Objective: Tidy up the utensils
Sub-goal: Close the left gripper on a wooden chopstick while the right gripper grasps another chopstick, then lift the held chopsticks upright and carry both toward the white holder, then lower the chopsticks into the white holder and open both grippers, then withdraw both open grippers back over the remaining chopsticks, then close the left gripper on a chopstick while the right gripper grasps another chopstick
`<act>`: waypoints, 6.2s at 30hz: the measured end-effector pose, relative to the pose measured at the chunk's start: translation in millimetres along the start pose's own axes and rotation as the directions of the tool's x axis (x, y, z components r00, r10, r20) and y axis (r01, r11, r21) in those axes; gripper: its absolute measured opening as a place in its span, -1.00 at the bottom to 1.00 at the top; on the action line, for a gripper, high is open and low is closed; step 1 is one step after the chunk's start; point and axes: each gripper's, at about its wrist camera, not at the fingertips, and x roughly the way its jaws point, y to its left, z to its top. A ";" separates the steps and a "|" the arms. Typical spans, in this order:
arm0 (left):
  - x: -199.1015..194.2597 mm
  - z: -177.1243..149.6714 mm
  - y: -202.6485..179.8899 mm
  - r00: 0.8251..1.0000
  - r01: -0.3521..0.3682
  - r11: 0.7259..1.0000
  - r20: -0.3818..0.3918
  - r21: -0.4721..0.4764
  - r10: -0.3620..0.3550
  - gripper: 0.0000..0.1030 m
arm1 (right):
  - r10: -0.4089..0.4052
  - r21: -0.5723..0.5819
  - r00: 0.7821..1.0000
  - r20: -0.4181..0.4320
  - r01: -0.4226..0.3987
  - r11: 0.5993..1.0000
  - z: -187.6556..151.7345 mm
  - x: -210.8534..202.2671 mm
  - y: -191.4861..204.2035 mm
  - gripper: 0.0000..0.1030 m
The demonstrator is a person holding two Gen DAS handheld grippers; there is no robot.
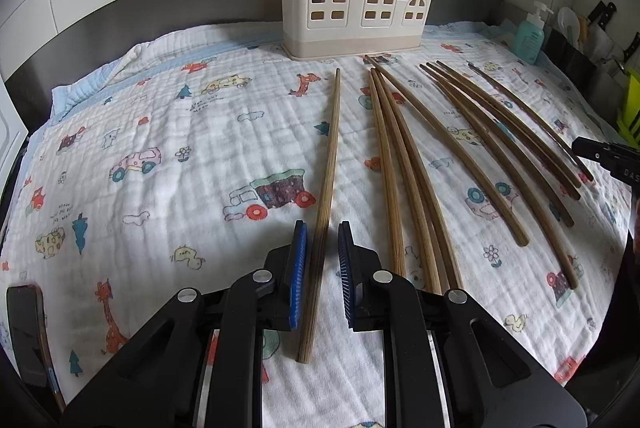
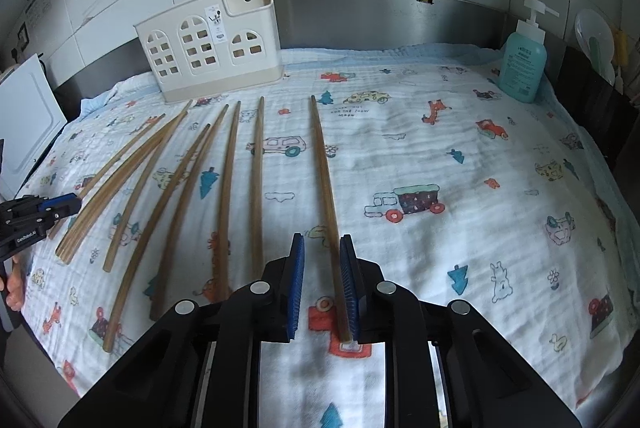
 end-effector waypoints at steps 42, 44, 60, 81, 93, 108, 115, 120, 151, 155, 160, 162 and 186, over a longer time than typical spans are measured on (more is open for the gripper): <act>-76.1 42.7 -7.8 0.989 0.021 1.000 0.147 -0.001 -0.020 -0.90 | 0.057 -0.095 0.976 0.211 -0.037 0.995 65.7 -87.8 42.5 -0.87; -78.1 50.1 -5.3 0.988 0.033 0.999 0.151 -0.008 -0.031 -0.90 | 0.066 -0.102 0.975 0.213 -0.045 0.994 80.1 -90.8 43.4 -0.87; -97.7 133.4 -1.0 0.975 0.065 0.997 0.209 0.040 -0.072 -0.90 | 0.126 -0.222 0.963 0.237 -0.072 0.972 236.6 -115.6 66.4 -0.87; -112.1 278.4 -9.2 0.921 -0.022 0.999 0.389 0.030 0.009 -0.91 | 0.047 -0.302 0.998 -0.047 -0.059 0.951 292.5 -10.6 86.0 -0.87; -126.8 305.7 -10.2 0.896 -0.011 1.000 0.443 0.017 0.003 -0.90 | 0.051 -0.304 0.996 -0.071 -0.070 0.950 290.2 7.3 87.4 -0.87; -59.8 289.5 17.5 0.947 0.037 0.996 0.320 -0.075 -0.011 -0.90 | 0.066 -0.295 0.997 0.032 -0.053 0.954 282.9 -16.7 82.2 -0.54; -53.2 278.4 18.5 0.949 0.049 0.997 0.313 -0.066 -0.026 -0.85 | 0.073 -0.273 0.986 0.147 -0.030 0.961 258.6 -54.1 77.6 -0.30; -68.8 267.3 13.4 0.942 0.039 0.998 0.336 -0.053 -0.019 -0.79 | 0.093 -0.248 0.973 0.212 -0.038 0.968 227.8 -79.2 72.7 -0.13; -84.7 49.4 4.7 0.981 0.007 0.996 0.195 -0.094 0.011 0.18 | 0.025 -0.052 0.989 0.145 -0.018 0.999 15.8 -60.9 64.6 0.16; -70.2 28.4 -0.7 0.989 0.005 0.997 0.146 -0.074 0.006 0.17 | 0.004 -0.043 0.990 0.141 0.002 0.999 7.8 -60.3 64.7 0.21; -51.0 12.3 -9.6 0.996 0.005 0.999 0.092 -0.045 -0.001 0.17 | -0.008 -0.027 0.991 0.135 0.012 1.000 0.0 -59.7 63.3 0.26; -43.6 7.8 -12.8 0.997 0.011 0.999 0.076 -0.032 -0.009 0.16 | -0.013 -0.023 0.992 0.129 0.016 1.000 -1.9 -58.8 62.3 0.26; -10.0 2.3 -23.7 0.999 0.052 0.999 0.004 0.000 -0.052 -0.67 | -0.006 0.003 0.995 0.101 0.006 1.000 -5.6 -47.2 54.8 0.26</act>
